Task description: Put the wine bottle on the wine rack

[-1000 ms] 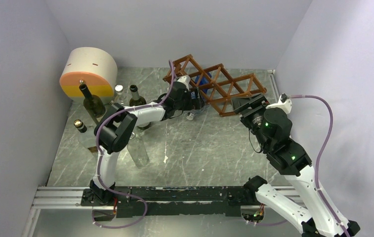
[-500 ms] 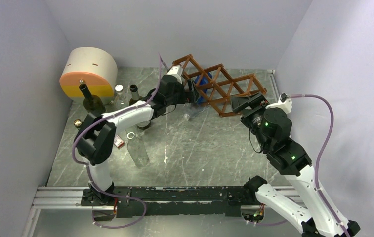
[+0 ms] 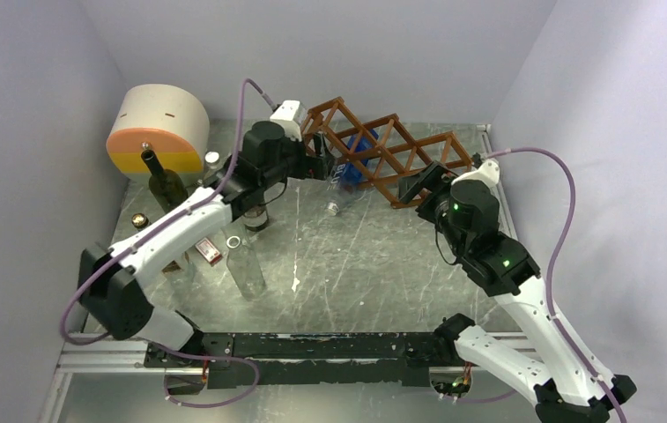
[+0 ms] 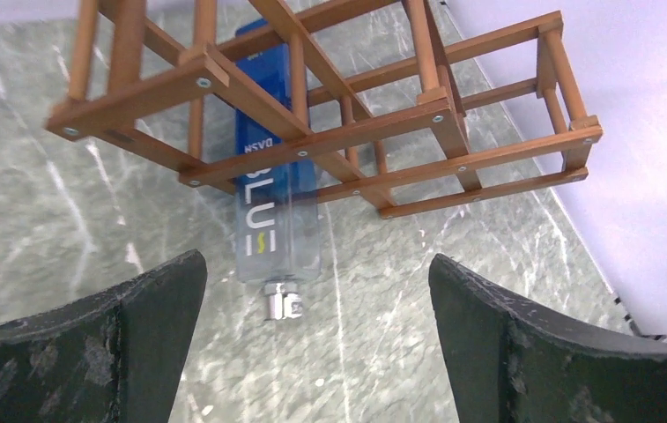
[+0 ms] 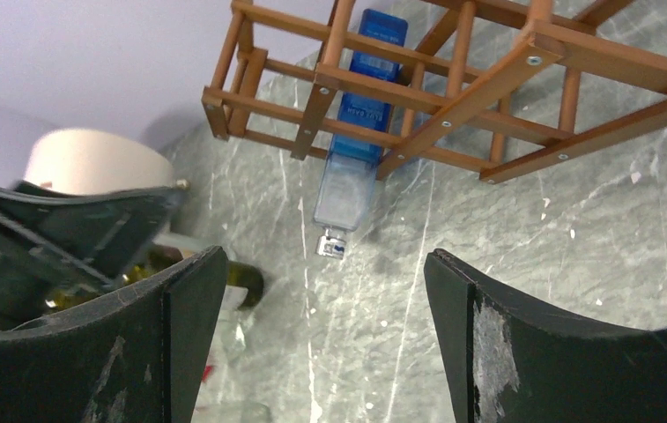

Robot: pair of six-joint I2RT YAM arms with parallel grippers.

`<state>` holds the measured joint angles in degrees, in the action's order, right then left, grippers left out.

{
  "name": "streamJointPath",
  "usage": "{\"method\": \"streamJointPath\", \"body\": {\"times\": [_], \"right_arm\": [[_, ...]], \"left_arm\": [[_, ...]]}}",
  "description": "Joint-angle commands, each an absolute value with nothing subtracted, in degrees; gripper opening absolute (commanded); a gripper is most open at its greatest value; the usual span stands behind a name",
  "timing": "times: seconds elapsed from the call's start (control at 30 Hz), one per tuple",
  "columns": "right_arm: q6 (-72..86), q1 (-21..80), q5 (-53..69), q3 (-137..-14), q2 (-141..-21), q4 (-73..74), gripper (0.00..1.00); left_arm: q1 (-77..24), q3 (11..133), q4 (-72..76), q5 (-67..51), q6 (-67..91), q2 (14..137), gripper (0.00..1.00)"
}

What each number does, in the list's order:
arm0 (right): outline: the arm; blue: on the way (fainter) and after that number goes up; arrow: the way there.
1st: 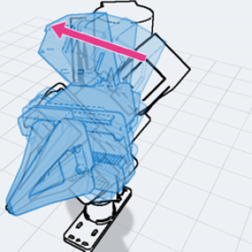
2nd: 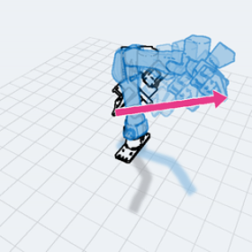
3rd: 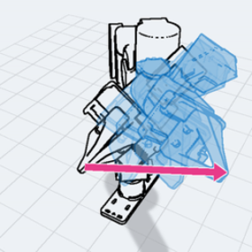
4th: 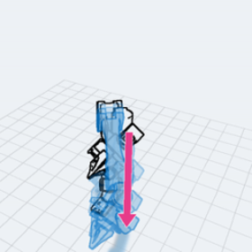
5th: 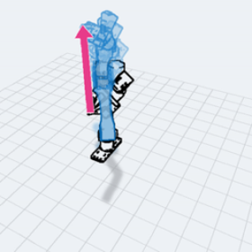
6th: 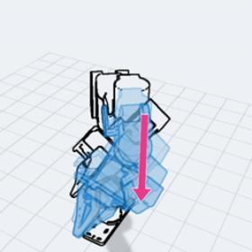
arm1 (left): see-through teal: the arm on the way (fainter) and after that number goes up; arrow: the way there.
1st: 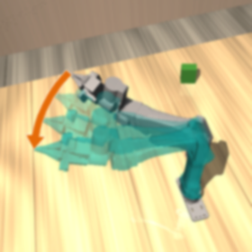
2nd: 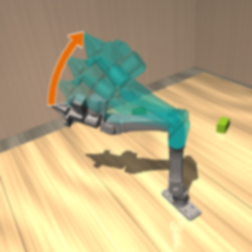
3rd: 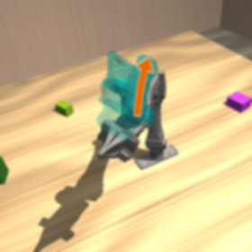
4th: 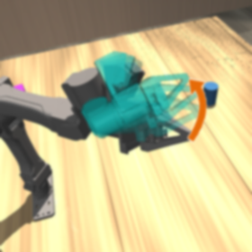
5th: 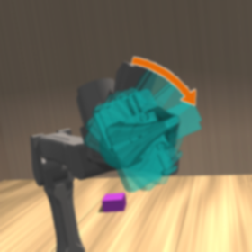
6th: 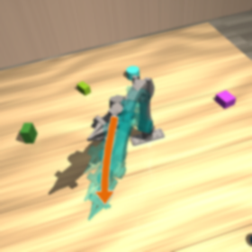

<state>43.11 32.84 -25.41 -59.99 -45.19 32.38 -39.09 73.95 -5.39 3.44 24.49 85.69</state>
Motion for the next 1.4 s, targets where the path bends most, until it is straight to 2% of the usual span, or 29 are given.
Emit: {"method": "streamJointPath", "body": {"times": [0.0, 0.13, 0.23, 0.5, 0.7, 0.83, 0.93, 1.2, 1.37], "right_arm": [[35.92, 32.90, -19.04, -61.22, -45.49, 27.46, 0.88], [29.68, 32.89, -8.74, -60.99, -47.71, 24.39, 0.88], [23.55, 32.96, 3.83, -62.53, -50.05, 21.71, 0.82], [16.89, 36.45, 16.27, -65.25, -56.43, 15.22, 0.76], [11.38, 47.83, 8.06, -64.41, -60.09, 8.63, 0.76], [8.26, 56.35, 4.29, -68.28, -67.38, 8.24, 0.76], [6.37, 61.01, 2.98, -70.36, -72.42, 7.16, 0.78], [5.19, 68.06, 3.58, -75.87, -85.69, 2.82, 0.80], [5.03, 68.87, 0.63, -78.79, -91.12, 2.97, 0.79]], "left_arm": [[-38.71, 76.80, -17.43, 7.11, 16.60, 79.85, 1.00], [-38.35, 76.30, -22.02, 9.29, 14.59, 73.47, 1.00], [-38.31, 76.69, -24.74, 11.55, 13.97, 69.34, 1.00], [-38.30, 75.16, -24.58, 16.96, 14.73, 60.15, 1.00], [-38.27, 71.96, -21.09, 23.92, 14.55, 52.59, 0.99], [-38.23, 69.47, -16.04, 22.56, 10.37, 48.62, 1.00], [-38.26, 71.99, -18.16, 23.66, 9.09, 48.58, 1.00], [-38.26, 74.71, -21.19, 28.41, 7.91, 47.33, 0.99], [-38.27, 75.79, -21.89, 32.91, 7.99, 46.32, 1.00]]}}
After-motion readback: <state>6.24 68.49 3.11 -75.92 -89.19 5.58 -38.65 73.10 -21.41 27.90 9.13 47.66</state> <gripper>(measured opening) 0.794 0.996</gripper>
